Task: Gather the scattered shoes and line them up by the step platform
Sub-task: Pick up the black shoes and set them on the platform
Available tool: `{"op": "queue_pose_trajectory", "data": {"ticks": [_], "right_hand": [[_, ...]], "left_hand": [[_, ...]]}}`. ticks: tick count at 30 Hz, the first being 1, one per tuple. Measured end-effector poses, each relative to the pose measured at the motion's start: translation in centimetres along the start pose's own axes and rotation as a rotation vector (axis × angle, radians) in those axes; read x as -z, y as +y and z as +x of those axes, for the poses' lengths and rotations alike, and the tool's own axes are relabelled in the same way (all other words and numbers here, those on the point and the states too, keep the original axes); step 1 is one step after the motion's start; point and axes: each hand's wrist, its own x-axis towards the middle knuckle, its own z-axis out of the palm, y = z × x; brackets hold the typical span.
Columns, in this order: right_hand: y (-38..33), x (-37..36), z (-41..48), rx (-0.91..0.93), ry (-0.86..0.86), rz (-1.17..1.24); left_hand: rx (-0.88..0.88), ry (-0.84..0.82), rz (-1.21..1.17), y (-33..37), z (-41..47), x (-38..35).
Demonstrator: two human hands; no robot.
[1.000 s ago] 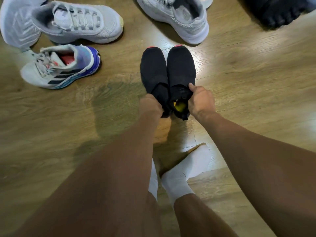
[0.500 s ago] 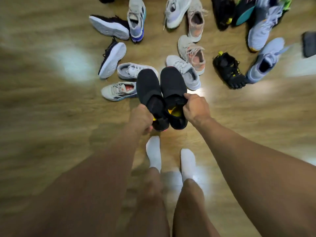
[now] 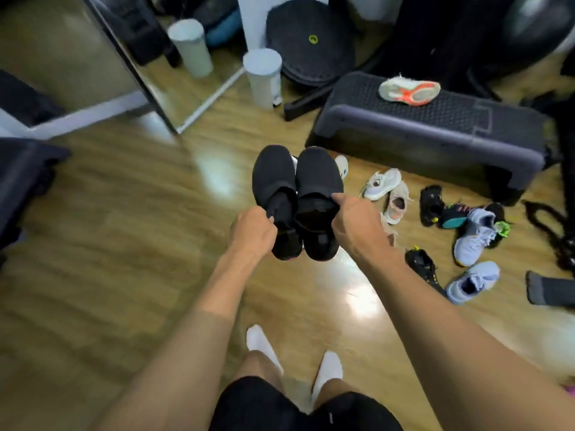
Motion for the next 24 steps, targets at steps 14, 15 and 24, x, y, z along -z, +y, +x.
{"op": "queue_pose_trajectory", "data": {"ticks": [14, 15, 24], "right_hand": [[-33.8, -5.9, 0.6, 0.476, 0.007, 0.003], [-36.2, -6.8, 0.7, 0.501, 0.004, 0.004], [-54.2, -16.6, 4.9, 0.685, -0.101, -0.076]], "left_hand": [[0.119, 0.438, 0.024, -13.4, 0.2, 30.6], [0.129, 0.458, 0.014, -14.7, 0.4, 32.6], [0.36, 0.582, -0.106, -27.1, 5.3, 44.7]]}}
